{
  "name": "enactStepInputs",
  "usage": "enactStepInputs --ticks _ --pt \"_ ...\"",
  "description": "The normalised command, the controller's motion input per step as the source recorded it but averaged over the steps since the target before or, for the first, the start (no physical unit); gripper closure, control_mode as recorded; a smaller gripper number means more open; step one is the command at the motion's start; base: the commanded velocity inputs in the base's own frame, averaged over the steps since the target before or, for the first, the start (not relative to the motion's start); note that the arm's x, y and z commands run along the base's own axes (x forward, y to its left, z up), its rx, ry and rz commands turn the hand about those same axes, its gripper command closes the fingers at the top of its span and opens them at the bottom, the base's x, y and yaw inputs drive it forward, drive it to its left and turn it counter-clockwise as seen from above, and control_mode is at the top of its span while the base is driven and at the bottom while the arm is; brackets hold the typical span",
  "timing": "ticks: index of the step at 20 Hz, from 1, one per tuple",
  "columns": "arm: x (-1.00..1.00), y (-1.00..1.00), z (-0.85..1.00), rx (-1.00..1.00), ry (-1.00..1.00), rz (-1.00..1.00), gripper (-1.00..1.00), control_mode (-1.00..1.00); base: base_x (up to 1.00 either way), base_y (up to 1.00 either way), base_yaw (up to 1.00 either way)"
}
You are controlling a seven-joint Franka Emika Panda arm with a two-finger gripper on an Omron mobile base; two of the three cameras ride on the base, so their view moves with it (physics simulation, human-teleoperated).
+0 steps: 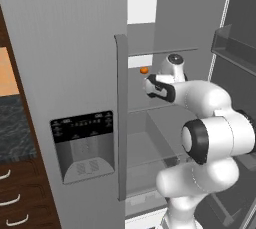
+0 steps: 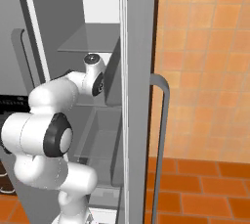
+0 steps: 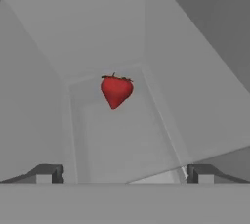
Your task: Take the strawberry from the fridge and place it on top of the pancake, located on the dining counter.
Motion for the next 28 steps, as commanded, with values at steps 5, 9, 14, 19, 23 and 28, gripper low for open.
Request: enactStepInputs --ticks 5,9,14,19,23,28 --pt "0.35 0.07 -0.25 -0.02 0.05 0.00 -1.00 -1.00 0.00 0.00 0.00" --pt "0.29 0.00 -0.25 -0.01 0.03 0.00 -1.00 -1.00 0.00 0.00 0.00" --pt "0.29 0.00 -0.23 -0.01 0.03 0.00 -1.00 -1.00 0.00 0.00 0.00" --pt "0.32 0.00 -0.18 0.00 0.04 0.00 -1.00 -1.00 0.00 0.00 0.00" --pt "0.27 0.00 -0.21 0.00 0.02 0.00 -1.00 -1.00 0.00 0.00 0.00" --pt "0.23 0.00 -0.13 0.00 0.04 0.00 -1.00 -1.00 0.00 0.00 0.00"
